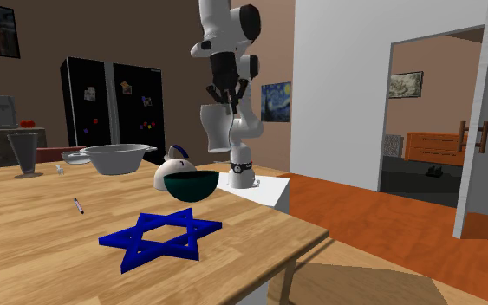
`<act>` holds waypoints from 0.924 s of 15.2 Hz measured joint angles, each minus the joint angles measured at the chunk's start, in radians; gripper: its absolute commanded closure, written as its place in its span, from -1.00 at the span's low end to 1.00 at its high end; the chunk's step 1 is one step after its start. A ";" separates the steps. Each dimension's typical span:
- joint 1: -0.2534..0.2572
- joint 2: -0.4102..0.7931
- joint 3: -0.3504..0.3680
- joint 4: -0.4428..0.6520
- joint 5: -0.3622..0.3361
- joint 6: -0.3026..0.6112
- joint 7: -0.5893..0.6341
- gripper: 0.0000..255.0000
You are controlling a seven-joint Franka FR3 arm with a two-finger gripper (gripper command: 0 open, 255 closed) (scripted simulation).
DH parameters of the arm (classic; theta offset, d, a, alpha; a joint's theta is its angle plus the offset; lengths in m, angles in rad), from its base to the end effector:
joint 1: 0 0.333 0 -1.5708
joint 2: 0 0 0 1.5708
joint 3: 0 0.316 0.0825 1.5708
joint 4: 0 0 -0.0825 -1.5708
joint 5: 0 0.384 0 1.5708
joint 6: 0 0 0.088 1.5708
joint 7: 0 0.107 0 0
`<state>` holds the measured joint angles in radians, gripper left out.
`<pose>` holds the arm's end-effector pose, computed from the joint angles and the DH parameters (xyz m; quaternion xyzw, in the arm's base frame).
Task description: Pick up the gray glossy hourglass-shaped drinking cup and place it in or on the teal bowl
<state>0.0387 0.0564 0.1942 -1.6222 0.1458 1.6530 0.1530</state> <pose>0.5577 0.1442 0.5771 -0.9963 -0.0329 0.0270 0.0741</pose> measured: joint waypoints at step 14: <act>-0.108 -0.154 -0.112 -0.144 0.010 -0.043 -0.218 1.00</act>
<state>-0.0693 -0.0974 0.0826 -1.7662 0.1562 1.6105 -0.0651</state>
